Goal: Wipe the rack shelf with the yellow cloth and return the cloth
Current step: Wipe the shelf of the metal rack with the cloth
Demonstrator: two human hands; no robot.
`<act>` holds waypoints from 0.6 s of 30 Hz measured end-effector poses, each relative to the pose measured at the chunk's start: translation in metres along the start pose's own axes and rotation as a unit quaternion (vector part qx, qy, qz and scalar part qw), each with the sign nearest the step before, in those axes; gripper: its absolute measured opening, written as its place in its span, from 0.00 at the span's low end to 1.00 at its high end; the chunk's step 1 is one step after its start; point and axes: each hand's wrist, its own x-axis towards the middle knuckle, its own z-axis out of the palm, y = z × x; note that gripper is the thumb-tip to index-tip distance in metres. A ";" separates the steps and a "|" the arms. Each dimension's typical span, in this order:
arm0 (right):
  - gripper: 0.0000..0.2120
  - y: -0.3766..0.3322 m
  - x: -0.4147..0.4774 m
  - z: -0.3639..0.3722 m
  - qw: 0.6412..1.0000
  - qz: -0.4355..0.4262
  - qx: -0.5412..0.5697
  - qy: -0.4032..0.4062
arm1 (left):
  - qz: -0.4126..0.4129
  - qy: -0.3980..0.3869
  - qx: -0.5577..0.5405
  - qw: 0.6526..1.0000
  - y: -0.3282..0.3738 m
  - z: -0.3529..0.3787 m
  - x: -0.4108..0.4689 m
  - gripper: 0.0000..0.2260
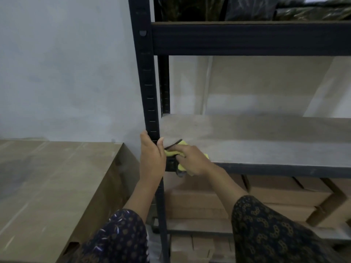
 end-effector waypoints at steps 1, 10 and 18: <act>0.18 0.000 -0.006 -0.001 1.000 -0.006 0.015 -0.003 | 0.004 0.003 -0.005 1.000 0.000 0.001 0.000 0.15; 0.12 0.052 -0.058 -0.085 0.960 0.106 0.021 0.259 | 0.075 0.154 0.074 0.982 0.039 0.012 -0.038 0.20; 0.22 0.175 -0.077 -0.124 0.872 0.361 -0.120 0.307 | 0.113 -0.176 0.180 0.961 0.049 0.092 -0.034 0.19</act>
